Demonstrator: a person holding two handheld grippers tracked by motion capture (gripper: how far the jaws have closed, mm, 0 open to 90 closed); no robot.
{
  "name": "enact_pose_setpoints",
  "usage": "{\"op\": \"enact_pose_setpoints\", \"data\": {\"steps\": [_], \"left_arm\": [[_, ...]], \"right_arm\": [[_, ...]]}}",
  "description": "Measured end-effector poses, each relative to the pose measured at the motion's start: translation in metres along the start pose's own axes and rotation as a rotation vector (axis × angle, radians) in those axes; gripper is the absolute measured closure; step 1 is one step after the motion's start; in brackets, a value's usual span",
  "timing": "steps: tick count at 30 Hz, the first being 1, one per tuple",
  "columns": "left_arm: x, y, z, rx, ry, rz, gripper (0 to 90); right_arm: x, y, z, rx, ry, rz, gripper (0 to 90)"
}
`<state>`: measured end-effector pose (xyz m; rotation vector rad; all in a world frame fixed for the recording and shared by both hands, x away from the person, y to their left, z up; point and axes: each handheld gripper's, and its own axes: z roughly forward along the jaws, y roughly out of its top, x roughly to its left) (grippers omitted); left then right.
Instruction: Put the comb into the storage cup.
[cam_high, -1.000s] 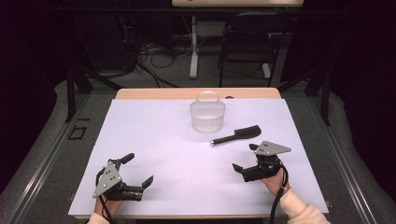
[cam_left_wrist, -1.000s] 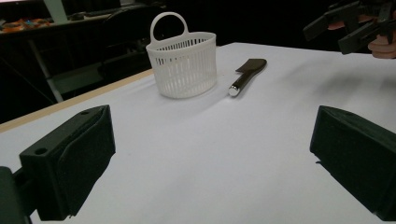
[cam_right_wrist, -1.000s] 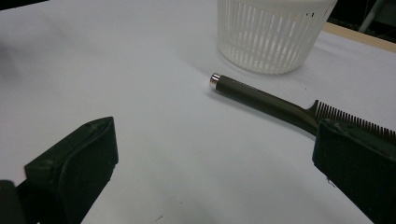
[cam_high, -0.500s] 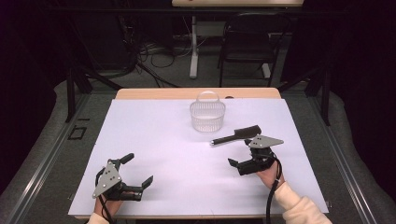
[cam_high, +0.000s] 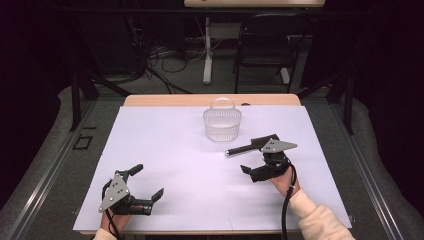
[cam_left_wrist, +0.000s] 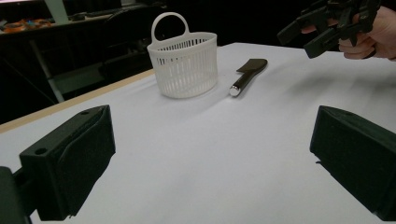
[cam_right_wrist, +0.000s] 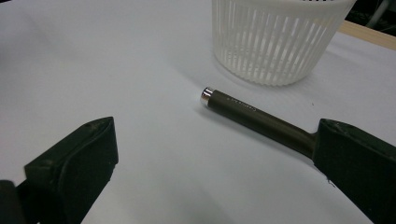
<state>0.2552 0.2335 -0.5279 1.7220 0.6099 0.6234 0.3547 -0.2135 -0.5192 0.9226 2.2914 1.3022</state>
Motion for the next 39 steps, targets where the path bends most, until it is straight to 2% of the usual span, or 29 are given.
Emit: {"op": "enact_pose_setpoints", "data": {"steps": [21,33,39], "left_arm": [[0.000,0.000,-0.001,-0.005,0.011,0.002,0.1],[0.000,0.000,-0.001,-0.003,0.012,0.002,0.1],[0.000,0.000,-0.001,-0.004,0.014,0.002,0.1]], "right_arm": [[-0.011,0.015,0.025,0.009,0.023,0.030,0.0],[-0.018,0.017,0.038,0.028,0.031,0.051,0.0],[-0.021,0.020,0.046,0.034,0.033,0.057,8.2]]}}
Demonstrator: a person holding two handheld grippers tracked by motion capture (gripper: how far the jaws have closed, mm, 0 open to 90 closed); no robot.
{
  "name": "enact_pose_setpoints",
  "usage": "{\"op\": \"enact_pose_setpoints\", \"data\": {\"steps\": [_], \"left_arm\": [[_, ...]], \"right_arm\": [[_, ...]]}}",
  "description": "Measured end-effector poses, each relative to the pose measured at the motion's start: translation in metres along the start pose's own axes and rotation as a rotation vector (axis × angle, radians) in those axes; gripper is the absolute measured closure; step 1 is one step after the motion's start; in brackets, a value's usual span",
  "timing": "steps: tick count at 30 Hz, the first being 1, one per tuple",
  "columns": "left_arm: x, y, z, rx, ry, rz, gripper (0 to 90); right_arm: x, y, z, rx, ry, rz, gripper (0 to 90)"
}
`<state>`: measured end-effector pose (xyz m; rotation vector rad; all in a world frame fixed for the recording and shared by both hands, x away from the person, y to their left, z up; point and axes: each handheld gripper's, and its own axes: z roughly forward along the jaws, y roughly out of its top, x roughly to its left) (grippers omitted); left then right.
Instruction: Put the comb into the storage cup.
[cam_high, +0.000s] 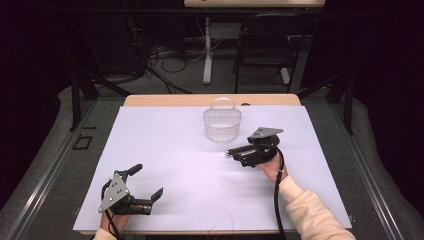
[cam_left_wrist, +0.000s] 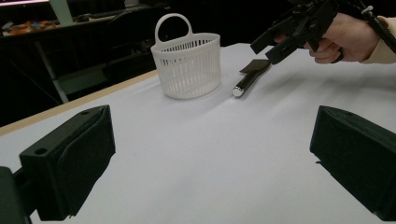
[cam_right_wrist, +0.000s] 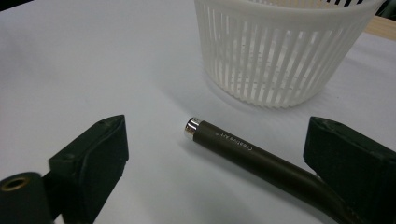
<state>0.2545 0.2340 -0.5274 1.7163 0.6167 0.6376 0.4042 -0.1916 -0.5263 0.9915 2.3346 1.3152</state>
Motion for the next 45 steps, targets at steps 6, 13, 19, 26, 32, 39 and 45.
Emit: {"op": "enact_pose_setpoints", "data": {"steps": [6,13,19,26,32,39,45], "left_arm": [[0.000,0.000,0.000,0.001,0.000,-0.002,0.1],[0.000,0.000,0.000,0.003,0.001,0.000,0.1],[0.000,0.000,0.000,0.010,0.002,-0.001,0.1],[0.000,0.000,0.000,0.011,0.005,0.000,0.1],[0.001,-0.001,0.001,0.019,0.009,-0.001,0.1],[0.001,0.000,0.001,0.018,0.008,-0.002,0.1],[0.001,-0.001,0.001,0.019,0.009,-0.005,0.1]], "right_arm": [[-0.002,0.002,0.006,0.003,-0.013,0.000,15.2],[-0.002,0.006,0.015,0.014,-0.025,-0.002,35.0],[-0.004,0.008,0.020,0.013,-0.015,0.017,57.9],[-0.003,0.011,0.027,0.034,-0.013,-0.005,79.2],[0.000,0.011,0.035,0.062,-0.022,-0.042,89.4],[0.003,0.012,0.043,0.089,-0.036,-0.068,90.0],[0.006,0.017,0.051,0.104,-0.049,-0.073,90.0]]}}
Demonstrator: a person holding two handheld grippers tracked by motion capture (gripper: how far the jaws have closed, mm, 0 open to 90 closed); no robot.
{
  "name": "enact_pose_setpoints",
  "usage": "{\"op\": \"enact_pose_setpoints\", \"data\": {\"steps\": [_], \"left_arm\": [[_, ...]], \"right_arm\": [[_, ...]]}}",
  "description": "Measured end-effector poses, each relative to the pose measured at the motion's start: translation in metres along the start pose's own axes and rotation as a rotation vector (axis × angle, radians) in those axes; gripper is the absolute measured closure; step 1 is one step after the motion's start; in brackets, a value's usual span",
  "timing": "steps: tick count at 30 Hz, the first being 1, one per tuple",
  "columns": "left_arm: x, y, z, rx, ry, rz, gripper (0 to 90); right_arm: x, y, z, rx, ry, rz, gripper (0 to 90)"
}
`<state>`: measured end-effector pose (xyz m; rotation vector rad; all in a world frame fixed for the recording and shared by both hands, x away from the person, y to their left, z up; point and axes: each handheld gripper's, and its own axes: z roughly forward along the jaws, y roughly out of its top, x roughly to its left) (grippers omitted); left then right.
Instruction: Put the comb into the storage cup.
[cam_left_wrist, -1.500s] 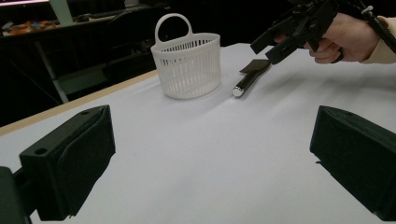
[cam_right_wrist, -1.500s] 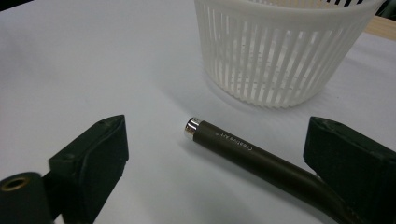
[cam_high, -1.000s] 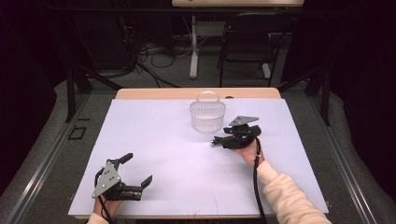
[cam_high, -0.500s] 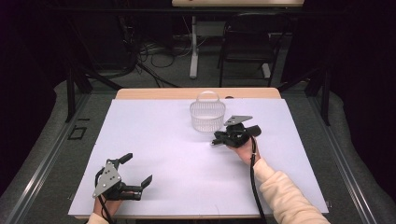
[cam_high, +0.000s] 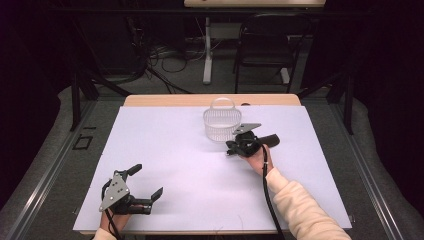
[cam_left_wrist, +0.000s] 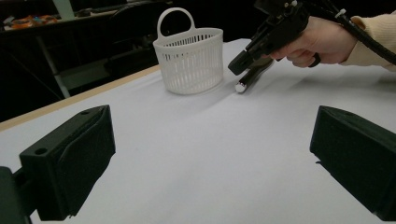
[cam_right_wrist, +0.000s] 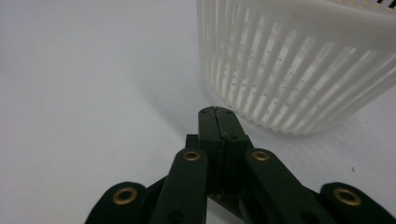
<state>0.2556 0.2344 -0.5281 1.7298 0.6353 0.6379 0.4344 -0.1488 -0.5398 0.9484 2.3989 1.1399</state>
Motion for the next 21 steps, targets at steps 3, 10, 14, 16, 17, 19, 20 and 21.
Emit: {"op": "enact_pose_setpoints", "data": {"steps": [3,10,14,16,17,19,20,21], "left_arm": [[0.000,0.000,0.000,-0.001,0.001,0.000,0.1],[0.000,0.000,0.000,0.000,0.000,0.001,0.2],[0.000,0.000,-0.001,-0.001,0.002,0.000,0.1],[0.000,0.000,-0.001,-0.003,0.001,-0.002,0.2],[0.000,0.000,-0.001,-0.003,0.001,-0.002,0.1],[0.000,0.000,-0.001,-0.002,0.001,-0.001,0.1],[0.000,0.000,-0.001,-0.003,0.003,0.002,0.1],[0.000,0.000,-0.001,-0.003,0.003,0.002,0.1]], "right_arm": [[0.003,0.002,0.005,0.014,-0.007,-0.014,90.0],[0.007,0.004,0.011,0.054,-0.002,-0.017,90.0],[0.010,0.004,0.015,0.095,0.012,-0.031,90.0],[0.011,0.004,0.016,0.107,0.009,-0.035,90.0],[0.011,0.004,0.016,0.115,0.011,-0.034,90.0],[0.011,0.003,0.016,0.115,0.013,-0.032,90.0],[0.011,0.003,0.016,0.126,0.015,-0.034,90.0],[0.011,0.003,0.016,0.126,0.015,-0.034,90.0]]}}
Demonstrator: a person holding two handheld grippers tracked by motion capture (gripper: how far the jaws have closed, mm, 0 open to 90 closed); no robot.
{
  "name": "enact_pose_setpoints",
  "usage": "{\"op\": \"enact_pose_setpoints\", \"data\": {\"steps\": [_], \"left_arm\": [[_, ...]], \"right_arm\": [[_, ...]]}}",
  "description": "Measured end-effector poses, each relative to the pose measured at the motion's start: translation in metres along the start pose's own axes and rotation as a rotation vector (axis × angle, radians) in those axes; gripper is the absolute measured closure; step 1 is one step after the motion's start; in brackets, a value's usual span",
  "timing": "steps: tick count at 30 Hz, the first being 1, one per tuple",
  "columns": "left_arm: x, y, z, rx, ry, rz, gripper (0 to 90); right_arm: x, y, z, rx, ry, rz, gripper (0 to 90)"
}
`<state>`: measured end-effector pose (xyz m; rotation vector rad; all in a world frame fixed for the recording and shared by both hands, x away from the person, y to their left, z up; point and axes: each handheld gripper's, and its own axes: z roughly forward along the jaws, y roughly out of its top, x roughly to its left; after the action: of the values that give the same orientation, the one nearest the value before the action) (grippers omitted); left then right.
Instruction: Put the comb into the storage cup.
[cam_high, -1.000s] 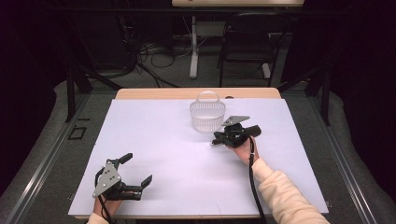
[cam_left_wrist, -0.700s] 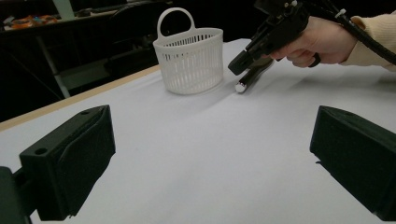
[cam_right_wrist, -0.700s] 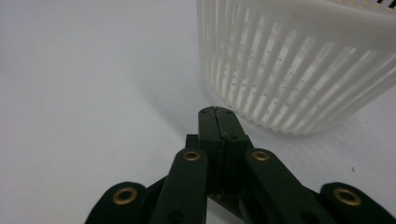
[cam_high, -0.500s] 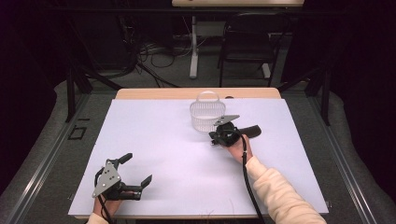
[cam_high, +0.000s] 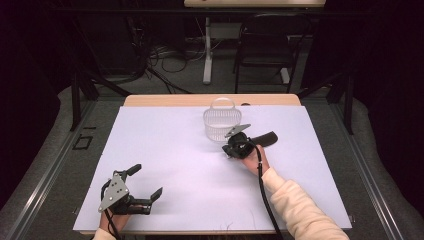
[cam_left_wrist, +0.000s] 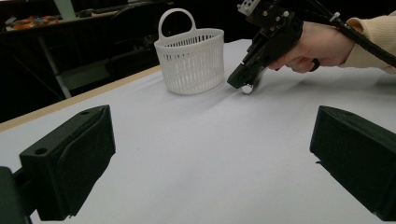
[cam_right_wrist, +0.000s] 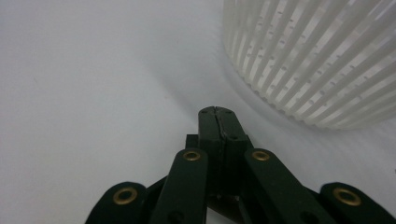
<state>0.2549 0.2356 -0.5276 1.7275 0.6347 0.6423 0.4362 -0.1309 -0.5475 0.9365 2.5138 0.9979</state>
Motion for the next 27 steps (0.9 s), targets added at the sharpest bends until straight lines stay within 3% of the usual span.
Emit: {"op": "enact_pose_setpoints", "data": {"steps": [27], "left_arm": [[0.0002,-0.0001,-0.0003,0.001,0.002,-0.005,0.2]], "right_arm": [[0.0052,-0.0063,-0.0057,0.064,0.041,-0.006,90.0]]}}
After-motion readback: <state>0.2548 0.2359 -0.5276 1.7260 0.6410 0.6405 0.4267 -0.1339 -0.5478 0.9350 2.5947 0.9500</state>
